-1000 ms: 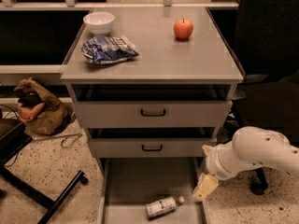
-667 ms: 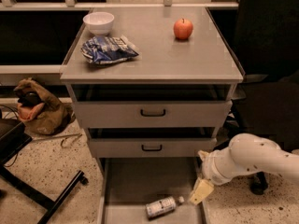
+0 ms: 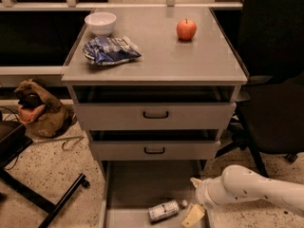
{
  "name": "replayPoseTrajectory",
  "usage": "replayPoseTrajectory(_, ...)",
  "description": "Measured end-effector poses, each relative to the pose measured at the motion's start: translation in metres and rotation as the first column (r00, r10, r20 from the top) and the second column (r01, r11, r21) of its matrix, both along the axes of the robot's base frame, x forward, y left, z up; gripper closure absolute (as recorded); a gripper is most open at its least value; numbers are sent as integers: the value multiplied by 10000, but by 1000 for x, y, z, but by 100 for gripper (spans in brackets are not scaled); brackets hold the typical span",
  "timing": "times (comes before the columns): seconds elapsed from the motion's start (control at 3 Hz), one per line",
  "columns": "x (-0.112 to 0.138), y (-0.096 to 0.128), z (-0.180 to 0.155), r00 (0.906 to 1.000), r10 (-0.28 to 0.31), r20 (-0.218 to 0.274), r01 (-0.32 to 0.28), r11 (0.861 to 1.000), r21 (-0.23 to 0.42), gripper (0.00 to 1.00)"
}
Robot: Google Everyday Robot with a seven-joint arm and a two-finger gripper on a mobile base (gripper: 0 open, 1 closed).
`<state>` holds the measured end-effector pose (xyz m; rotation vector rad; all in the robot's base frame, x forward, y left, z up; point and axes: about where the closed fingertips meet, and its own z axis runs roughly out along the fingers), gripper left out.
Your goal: Pick blue plastic bottle from bottom drawer and place on counter
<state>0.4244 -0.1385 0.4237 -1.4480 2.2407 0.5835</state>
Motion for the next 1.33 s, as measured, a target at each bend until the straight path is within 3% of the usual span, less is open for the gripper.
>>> replayPoseTrajectory(0.33,0,0,0,10000,1,-1,-1,10000,1,0)
replayPoseTrajectory(0.67,1,8,-27,9998,127,-159,-118,9984,553,0)
replayPoseTrajectory(1.0,3,33,-91,9976,666,-211,-639,9918,1102,0)
replayPoseTrajectory(1.33,-7,53,-159,9969,706,-353,-627,9797,1904,0)
